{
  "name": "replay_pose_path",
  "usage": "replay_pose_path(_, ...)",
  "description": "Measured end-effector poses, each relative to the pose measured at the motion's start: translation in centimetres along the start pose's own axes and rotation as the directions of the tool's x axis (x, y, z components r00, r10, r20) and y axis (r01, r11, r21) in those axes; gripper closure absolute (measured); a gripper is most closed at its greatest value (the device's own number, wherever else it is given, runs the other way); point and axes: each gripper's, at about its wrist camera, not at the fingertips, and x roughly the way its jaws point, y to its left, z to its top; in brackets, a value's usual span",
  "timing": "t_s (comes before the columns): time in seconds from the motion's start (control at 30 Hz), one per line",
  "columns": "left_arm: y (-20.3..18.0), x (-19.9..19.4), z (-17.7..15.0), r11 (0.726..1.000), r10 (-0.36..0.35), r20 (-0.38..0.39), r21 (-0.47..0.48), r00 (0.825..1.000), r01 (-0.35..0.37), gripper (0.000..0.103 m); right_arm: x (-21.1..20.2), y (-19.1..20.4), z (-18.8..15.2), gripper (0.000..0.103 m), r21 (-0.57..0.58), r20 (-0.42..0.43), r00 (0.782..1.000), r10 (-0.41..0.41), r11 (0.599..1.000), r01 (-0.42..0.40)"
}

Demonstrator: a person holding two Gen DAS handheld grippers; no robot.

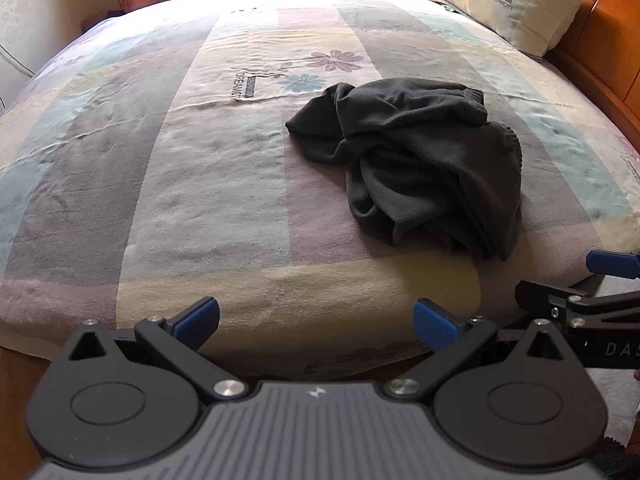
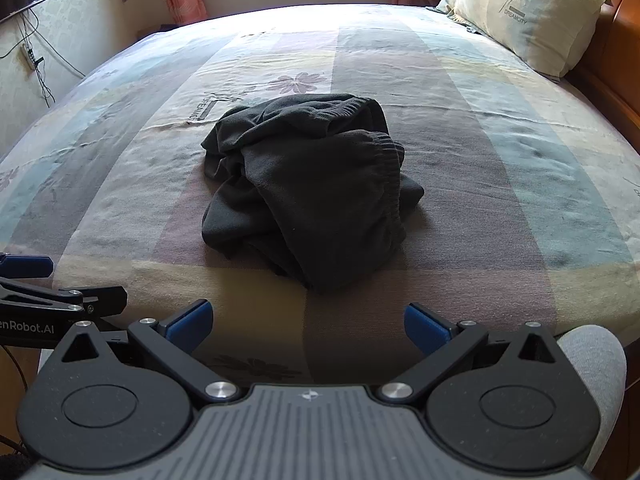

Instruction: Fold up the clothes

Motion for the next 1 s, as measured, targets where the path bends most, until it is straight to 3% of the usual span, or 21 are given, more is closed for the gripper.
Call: replay_pose_path(1.0, -0.20, 0.20, 0.05, 1.000, 0.027, -0.006, 0.004, 1.000, -0.027, 0.001, 0.08, 0.09, 0.07, 0.000, 0.000, -0.006, 1.000, 0.003, 1.000, -0.003)
